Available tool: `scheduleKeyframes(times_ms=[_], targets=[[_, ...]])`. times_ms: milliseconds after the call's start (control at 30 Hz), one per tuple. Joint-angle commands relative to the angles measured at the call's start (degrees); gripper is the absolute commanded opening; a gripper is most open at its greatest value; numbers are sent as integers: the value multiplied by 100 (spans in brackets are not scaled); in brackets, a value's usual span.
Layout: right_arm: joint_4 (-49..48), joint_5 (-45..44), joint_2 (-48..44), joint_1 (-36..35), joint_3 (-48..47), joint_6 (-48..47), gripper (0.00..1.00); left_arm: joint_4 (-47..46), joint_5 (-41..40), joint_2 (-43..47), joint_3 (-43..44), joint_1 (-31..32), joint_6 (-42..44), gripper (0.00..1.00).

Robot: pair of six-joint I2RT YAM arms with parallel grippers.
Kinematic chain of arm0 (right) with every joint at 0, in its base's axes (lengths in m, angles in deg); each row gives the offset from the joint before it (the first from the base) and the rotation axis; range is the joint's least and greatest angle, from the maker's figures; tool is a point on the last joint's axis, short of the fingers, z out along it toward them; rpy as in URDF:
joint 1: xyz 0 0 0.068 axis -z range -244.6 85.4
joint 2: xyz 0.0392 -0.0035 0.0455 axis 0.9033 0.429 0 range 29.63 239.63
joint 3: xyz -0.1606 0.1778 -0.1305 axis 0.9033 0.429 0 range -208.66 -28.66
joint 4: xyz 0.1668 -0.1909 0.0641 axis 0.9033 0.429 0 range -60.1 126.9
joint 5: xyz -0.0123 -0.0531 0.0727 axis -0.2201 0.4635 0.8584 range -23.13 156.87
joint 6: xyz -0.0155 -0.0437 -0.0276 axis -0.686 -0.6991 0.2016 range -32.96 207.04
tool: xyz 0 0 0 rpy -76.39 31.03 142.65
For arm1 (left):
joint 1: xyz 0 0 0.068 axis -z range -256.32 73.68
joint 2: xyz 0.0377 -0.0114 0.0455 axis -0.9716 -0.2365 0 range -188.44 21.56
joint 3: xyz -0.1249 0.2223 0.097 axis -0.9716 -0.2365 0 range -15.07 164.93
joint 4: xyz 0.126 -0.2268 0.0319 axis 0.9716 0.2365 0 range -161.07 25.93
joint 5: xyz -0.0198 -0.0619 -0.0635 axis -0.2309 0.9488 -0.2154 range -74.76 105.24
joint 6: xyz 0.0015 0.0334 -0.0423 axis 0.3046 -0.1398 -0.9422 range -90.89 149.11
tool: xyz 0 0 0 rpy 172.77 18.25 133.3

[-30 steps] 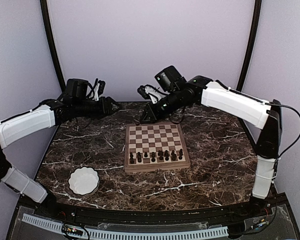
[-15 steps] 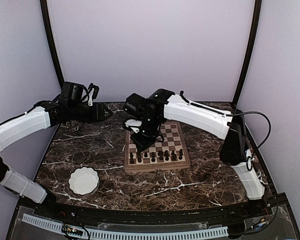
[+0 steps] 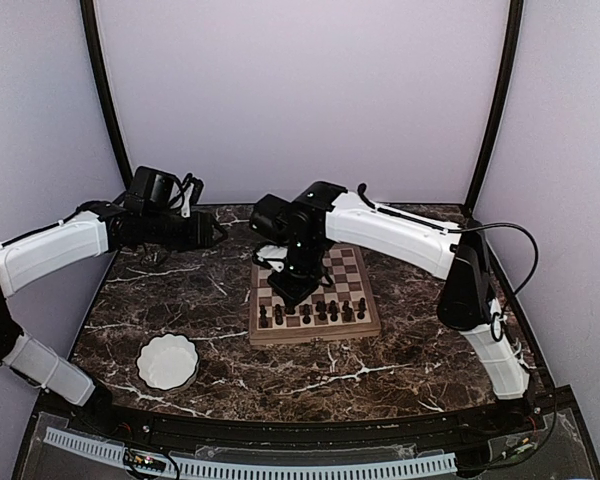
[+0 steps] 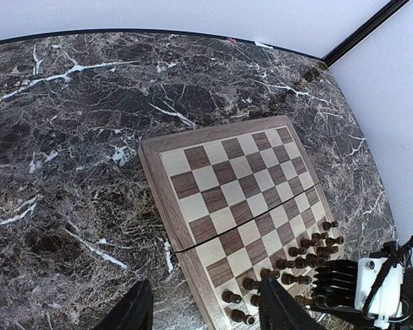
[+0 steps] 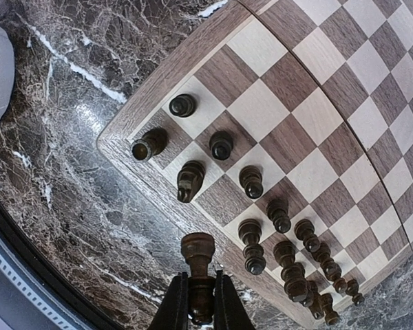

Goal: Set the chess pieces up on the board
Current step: Place the bishop on f8.

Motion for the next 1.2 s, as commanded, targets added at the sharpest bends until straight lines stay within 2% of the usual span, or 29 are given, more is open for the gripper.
scheduleKeyframes(times_ms=[0,1167], targets=[[82,-76,221,-15,-42,17,9,182,82,-75,232,-18,25,54],[110,-265,607,121,-44,105,17,408,312,-532,612,-27,250,54]])
